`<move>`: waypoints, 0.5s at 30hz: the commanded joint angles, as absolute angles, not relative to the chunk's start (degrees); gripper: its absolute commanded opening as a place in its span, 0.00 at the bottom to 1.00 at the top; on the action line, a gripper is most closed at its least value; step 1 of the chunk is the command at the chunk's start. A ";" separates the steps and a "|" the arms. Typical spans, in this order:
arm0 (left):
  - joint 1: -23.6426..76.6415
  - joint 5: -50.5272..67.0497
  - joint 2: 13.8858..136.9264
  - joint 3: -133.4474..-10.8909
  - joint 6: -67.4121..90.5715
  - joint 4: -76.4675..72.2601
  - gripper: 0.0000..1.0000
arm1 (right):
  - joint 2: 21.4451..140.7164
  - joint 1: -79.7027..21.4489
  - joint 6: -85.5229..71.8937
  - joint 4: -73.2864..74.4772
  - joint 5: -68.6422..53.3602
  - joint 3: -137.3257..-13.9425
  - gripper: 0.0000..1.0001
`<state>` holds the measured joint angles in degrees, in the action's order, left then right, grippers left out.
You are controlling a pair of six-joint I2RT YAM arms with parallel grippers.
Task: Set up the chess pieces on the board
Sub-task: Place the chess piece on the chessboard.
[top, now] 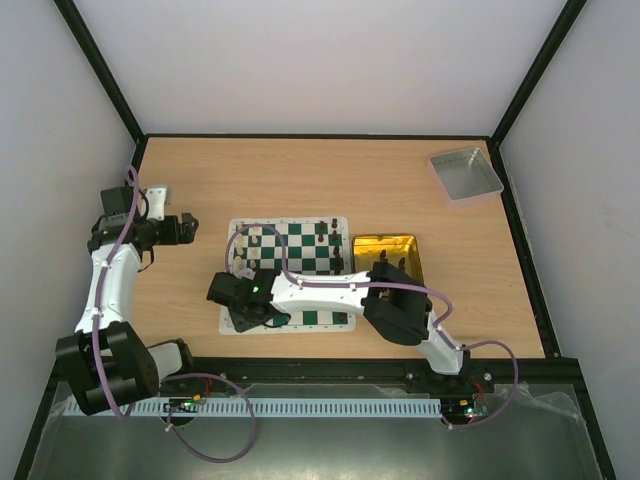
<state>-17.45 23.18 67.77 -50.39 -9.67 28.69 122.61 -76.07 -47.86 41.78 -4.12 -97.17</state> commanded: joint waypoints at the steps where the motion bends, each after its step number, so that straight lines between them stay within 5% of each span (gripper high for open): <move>1: -18.01 24.34 66.91 -50.27 -9.93 29.71 0.99 | 123.91 -75.52 -46.95 42.28 -3.07 -99.09 0.07; 15: -18.02 24.52 67.11 -50.27 -10.02 29.71 0.99 | 124.31 -74.02 -46.33 40.53 -3.77 -97.47 0.08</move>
